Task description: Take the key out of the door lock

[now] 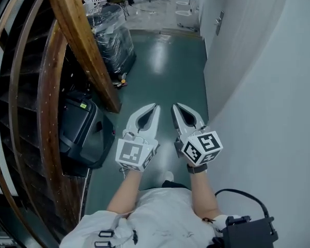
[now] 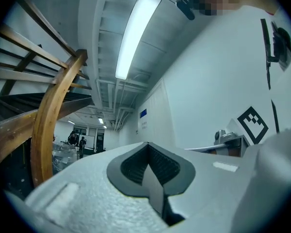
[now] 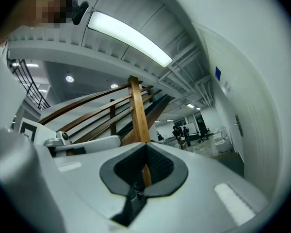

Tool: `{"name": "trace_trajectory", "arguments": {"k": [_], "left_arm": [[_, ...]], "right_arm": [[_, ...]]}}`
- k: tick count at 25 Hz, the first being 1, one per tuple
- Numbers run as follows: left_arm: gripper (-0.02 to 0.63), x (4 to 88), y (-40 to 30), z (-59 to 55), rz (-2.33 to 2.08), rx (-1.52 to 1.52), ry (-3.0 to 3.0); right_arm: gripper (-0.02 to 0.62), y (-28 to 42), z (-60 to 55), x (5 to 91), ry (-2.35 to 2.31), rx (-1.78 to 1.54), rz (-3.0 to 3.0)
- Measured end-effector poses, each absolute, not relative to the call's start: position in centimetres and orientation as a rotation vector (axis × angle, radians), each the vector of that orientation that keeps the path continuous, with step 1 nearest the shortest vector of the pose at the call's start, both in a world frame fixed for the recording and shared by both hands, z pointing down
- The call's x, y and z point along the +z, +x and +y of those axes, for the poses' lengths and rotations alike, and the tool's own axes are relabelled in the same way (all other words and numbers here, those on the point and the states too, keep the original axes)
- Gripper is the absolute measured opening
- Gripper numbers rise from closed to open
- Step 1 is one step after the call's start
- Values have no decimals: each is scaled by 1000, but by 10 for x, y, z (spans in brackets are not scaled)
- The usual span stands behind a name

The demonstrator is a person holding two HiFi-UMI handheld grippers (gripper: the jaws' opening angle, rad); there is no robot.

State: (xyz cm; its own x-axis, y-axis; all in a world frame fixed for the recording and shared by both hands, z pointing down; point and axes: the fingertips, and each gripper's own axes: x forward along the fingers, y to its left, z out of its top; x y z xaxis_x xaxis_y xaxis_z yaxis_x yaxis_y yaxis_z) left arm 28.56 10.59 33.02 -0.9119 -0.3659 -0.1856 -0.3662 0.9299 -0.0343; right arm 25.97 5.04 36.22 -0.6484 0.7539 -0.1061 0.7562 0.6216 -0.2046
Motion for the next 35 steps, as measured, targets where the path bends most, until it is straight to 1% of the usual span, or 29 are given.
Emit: {"name": "trace_trajectory", "arguments": {"k": [4,8,13,18,23,28,35], "left_arm": [[2,318,241,98,2889,-51,-504],[2,329,198,119,2939,-86,-388],[2,341,141,148,2953,-82,-322],[2,349,59,174,2907,-44,-410],[2,343,-24,198,2894,-80,-537],[2,338,-99,230,2875,-127,-593],[2,379,-197,261,2978,-18,-606]], "right_arm": [[6,210,38,350,1312,-318,2785],[6,168,44,358,1345,-351,2777],[6,113,64,368,1353,-313,2785],[6,44,84,377,1298,-226,2791],[6,-37,121,365,1267,-287,2770],[6,-117,159,355,1207,-166,2768],[6,-209,178,385,1150,-165,2884]]}}
